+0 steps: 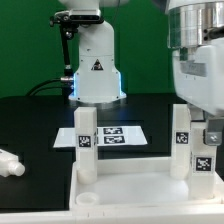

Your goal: Assemble desk

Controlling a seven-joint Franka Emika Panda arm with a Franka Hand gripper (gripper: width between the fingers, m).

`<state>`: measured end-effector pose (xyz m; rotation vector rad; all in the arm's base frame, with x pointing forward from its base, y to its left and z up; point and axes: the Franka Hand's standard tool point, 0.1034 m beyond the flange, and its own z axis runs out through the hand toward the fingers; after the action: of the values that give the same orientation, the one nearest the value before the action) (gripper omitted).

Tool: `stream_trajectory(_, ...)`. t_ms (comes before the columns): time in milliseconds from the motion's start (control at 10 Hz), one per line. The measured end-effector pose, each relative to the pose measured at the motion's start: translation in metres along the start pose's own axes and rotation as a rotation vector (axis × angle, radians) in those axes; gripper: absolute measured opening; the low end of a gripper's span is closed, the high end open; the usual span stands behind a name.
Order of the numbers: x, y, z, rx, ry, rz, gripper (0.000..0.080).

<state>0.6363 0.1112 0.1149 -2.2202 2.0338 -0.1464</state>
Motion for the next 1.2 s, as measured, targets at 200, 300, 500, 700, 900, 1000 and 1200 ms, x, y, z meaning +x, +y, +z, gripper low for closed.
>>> stream_trajectory(200, -0.0014, -0.0017, 0.0032, -0.001, -0.001, -0.391, 0.0644)
stream_trajectory(300, -0.0038, -0.0006, 0.0041, -0.004, -0.004, -0.487, 0.0644)
stream_trajectory(500, -0.0013, -0.0009, 0.004, -0.005, -0.001, -0.621, 0.0648)
stream_trajectory(700, -0.0013, -0.0009, 0.004, -0.006, 0.0, -0.731, 0.0648)
stream_trajectory(900, -0.0029, -0.0067, -0.0016, -0.033, -0.003, -1.147, 0.0648)
stream_trajectory(1000, -0.0026, -0.0061, -0.0008, -0.032, 0.001, -1.087, 0.0621)
stream_trajectory(1200, -0.0024, -0.0061, -0.0008, -0.032, 0.001, -1.048, 0.045)
